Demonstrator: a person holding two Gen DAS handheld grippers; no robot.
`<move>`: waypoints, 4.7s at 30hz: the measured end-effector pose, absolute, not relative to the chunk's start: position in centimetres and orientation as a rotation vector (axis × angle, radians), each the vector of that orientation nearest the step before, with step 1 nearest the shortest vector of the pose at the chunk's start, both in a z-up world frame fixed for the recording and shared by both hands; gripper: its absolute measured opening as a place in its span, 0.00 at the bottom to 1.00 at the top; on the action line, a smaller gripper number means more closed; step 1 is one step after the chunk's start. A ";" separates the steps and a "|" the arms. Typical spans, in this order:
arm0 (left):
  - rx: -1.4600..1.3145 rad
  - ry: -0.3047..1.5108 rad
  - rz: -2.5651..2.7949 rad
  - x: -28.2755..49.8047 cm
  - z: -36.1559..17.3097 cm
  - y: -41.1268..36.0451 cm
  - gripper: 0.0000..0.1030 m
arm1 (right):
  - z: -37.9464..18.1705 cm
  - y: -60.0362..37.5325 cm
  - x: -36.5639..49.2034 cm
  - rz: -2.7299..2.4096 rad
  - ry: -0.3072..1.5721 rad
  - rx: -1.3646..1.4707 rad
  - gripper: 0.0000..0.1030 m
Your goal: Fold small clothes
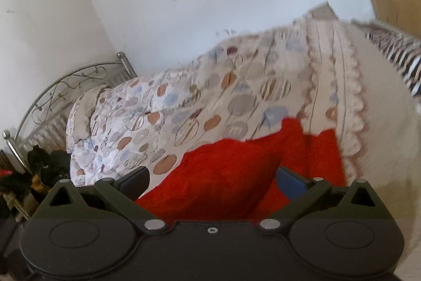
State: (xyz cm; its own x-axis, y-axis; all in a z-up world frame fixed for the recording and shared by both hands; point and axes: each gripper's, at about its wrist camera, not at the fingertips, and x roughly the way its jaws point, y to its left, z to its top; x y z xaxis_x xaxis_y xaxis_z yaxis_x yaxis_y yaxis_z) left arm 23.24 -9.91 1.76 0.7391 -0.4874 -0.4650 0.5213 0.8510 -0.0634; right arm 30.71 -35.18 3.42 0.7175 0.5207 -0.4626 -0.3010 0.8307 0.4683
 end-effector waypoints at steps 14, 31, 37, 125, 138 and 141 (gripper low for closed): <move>0.189 0.450 -0.632 22.4 1.4 -13.7 0.37 | 1.9 -35.7 33.4 0.368 0.585 0.461 0.17; 0.264 0.472 -0.788 21.3 0.4 -17.8 0.35 | -2.0 -41.9 30.1 0.188 0.569 0.509 0.18; -0.047 0.524 -0.840 22.6 2.3 -13.1 0.57 | -2.3 -41.4 29.8 0.177 0.567 0.507 0.23; -0.270 0.709 -0.412 24.7 -4.2 -10.0 1.00 | -0.8 -37.3 21.4 0.087 0.427 0.250 0.88; -0.280 0.725 -0.435 25.7 -4.3 -11.7 1.00 | 0.6 -38.4 32.1 0.174 0.547 0.298 0.14; -0.275 0.726 -0.445 25.8 -4.6 -12.6 1.00 | 0.2 -37.7 32.9 0.156 0.551 0.201 0.13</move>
